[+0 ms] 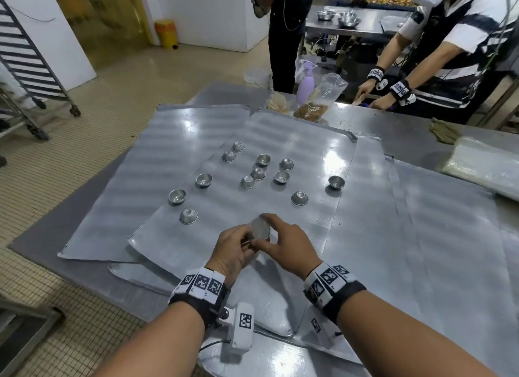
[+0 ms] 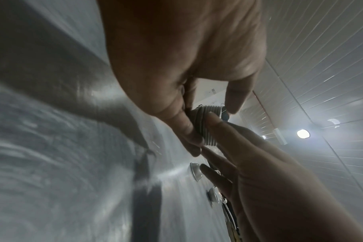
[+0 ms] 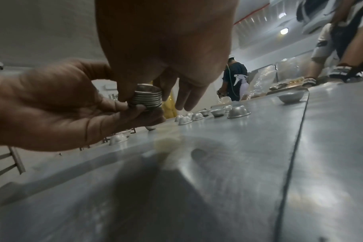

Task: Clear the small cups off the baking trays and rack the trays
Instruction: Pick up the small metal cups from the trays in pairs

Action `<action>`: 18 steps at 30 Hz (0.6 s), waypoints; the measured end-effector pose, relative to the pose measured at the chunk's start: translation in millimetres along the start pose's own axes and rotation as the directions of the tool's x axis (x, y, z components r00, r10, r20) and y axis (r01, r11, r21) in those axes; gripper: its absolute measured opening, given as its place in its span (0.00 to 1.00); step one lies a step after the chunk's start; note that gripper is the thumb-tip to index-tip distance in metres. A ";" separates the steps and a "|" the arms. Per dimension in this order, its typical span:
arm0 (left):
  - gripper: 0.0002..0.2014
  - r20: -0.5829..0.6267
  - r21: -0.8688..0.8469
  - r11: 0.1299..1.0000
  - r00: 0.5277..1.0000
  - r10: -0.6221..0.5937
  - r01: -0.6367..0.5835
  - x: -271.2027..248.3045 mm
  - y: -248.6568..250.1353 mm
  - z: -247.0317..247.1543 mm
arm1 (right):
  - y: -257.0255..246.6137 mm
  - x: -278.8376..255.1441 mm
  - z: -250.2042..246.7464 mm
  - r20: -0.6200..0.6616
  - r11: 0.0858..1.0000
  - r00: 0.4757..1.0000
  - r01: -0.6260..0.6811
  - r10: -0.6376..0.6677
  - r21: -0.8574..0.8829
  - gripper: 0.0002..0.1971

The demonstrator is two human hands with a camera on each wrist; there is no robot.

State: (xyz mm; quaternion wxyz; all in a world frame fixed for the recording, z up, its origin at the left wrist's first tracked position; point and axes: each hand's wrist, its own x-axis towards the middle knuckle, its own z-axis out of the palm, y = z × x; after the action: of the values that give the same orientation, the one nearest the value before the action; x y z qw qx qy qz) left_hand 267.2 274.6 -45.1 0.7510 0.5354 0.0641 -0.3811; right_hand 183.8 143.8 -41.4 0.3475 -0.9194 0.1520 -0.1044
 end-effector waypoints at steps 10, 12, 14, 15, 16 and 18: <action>0.11 -0.036 0.019 1.000 0.999 0.000 0.001 15.4 7.7 -7.7 | 32.6 8.4 -15.1 0.050 0.989 0.988 -0.148 0.148 0.003 0.26; 0.10 -0.062 0.027 1.000 0.998 -0.002 0.004 20.1 10.9 -7.9 | 56.3 21.5 -25.1 0.025 0.959 0.961 -0.273 0.276 -0.082 0.24; 0.08 -0.076 0.031 1.000 0.997 0.001 0.001 24.7 12.3 -7.3 | 75.2 40.9 -34.5 -0.002 0.922 0.931 -0.361 0.365 -0.140 0.25; 0.07 -0.078 0.033 0.999 0.997 0.000 0.003 26.9 12.6 -6.9 | 81.9 51.9 -38.4 -0.004 0.913 0.924 -0.379 0.383 -0.151 0.27; 0.06 -0.078 0.034 0.999 0.997 -0.004 0.006 29.0 12.4 -6.1 | 86.6 63.1 -41.3 0.001 0.909 0.921 -0.385 0.390 -0.159 0.29; 0.05 -0.072 0.040 0.999 0.997 -0.009 0.012 32.8 11.3 -4.3 | 90.8 84.4 -44.7 0.027 0.905 0.918 -0.385 0.396 -0.181 0.33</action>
State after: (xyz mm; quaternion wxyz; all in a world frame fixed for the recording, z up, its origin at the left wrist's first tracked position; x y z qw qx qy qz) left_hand 298.8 263.3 -55.0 0.7350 0.5636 0.0861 -0.3670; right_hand 230.3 22.2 -62.1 0.2852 -0.8998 0.3301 0.0098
